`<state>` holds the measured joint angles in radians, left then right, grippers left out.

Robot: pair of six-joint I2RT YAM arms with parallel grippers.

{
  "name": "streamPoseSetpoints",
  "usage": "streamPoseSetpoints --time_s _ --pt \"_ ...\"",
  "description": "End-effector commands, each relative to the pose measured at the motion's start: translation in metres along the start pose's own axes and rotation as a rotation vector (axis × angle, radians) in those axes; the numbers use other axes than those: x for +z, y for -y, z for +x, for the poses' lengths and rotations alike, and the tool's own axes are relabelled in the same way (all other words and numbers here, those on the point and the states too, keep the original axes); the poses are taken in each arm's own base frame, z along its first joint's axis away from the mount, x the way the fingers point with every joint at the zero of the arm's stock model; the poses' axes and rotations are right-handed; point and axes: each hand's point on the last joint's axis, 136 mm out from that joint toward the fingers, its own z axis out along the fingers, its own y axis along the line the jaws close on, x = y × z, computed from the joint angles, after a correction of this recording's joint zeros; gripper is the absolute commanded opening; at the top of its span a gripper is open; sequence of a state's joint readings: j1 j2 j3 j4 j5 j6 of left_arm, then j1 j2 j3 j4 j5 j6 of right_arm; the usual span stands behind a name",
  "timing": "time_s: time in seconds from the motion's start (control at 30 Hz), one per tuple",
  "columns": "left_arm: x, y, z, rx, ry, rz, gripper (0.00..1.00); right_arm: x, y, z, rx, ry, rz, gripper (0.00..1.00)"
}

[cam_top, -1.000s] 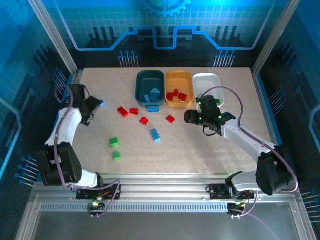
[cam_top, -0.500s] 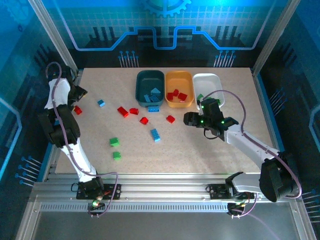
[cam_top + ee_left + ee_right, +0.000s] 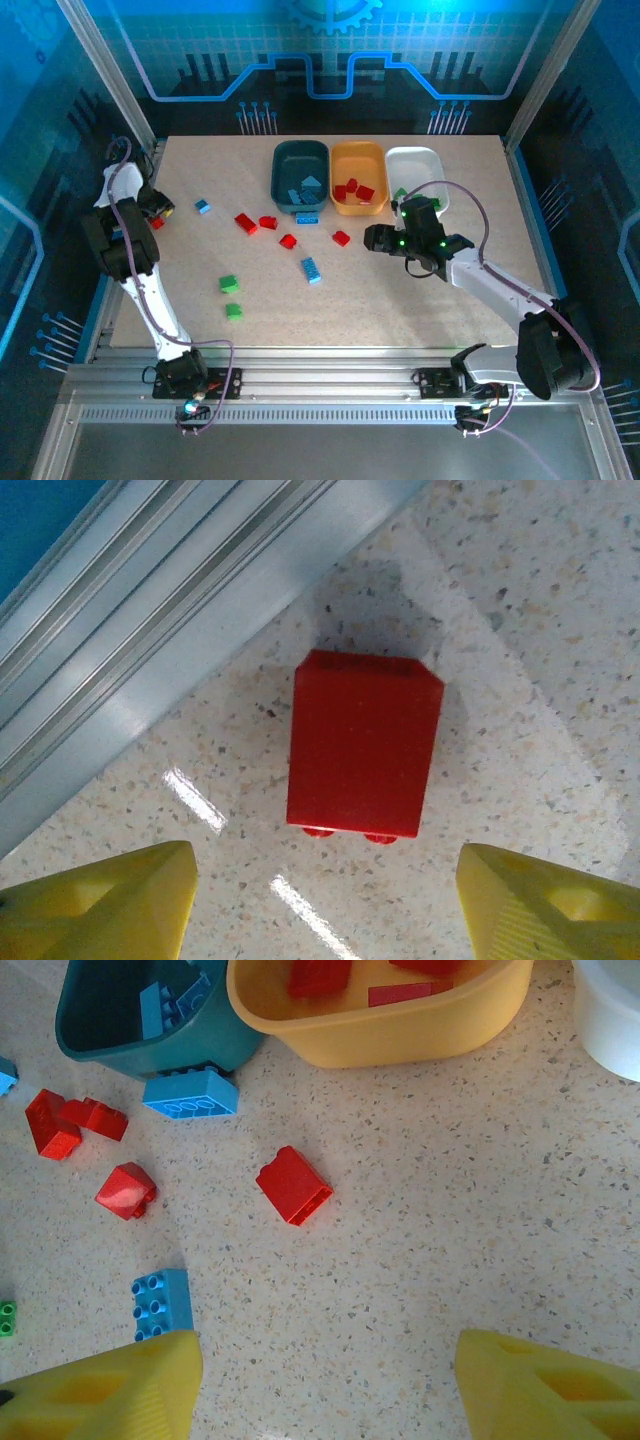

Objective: Sort the legos into containers by color

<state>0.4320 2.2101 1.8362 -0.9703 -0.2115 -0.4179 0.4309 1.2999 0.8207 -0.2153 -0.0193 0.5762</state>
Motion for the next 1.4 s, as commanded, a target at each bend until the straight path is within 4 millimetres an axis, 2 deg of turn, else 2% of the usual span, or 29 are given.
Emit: streamPoseSetpoints --time_s 0.0,0.1,0.17,0.23,0.33,0.5,0.67,0.83,0.93,1.13,1.23,1.37 --pt "0.011 0.003 -0.008 0.028 -0.012 0.006 0.70 0.003 0.003 0.002 0.004 -0.005 0.003 0.68" --pt "0.021 -0.001 -0.007 0.021 -0.026 -0.017 0.68 0.005 0.003 0.003 0.003 -0.012 0.000 0.68" --pt "0.027 -0.003 -0.006 0.003 -0.034 -0.019 0.61 0.006 0.003 0.004 0.002 -0.012 0.000 0.68" --pt "0.033 -0.002 -0.006 -0.009 -0.038 -0.002 0.59 0.006 0.003 0.005 0.001 -0.014 0.001 0.68" --pt "0.032 -0.001 -0.010 -0.007 -0.025 0.007 0.56 0.007 0.003 0.007 -0.003 -0.017 0.003 0.67" --pt "0.031 0.000 -0.013 0.030 -0.038 -0.002 0.43 0.005 0.003 0.007 -0.009 -0.010 0.006 0.67" --pt "0.030 -0.001 -0.016 0.058 -0.033 -0.010 0.35 0.004 0.004 0.006 -0.010 -0.007 0.009 0.66" --pt "0.028 0.003 -0.008 0.050 -0.043 0.006 0.26 0.001 0.004 0.005 -0.014 0.008 0.013 0.66" --pt "0.008 0.022 0.000 0.081 -0.004 0.039 0.24 0.000 0.008 0.004 -0.008 0.018 0.032 0.65" --pt "-0.071 0.091 0.031 0.174 0.094 0.199 0.23 -0.011 0.034 0.001 0.049 0.093 0.141 0.65" --pt "-0.118 0.131 0.060 0.236 0.137 0.315 0.22 -0.015 0.056 0.001 0.117 0.130 0.204 0.66" --pt "-0.171 0.203 0.128 0.387 0.132 0.526 0.24 -0.014 0.074 0.005 0.198 0.144 0.216 0.66"
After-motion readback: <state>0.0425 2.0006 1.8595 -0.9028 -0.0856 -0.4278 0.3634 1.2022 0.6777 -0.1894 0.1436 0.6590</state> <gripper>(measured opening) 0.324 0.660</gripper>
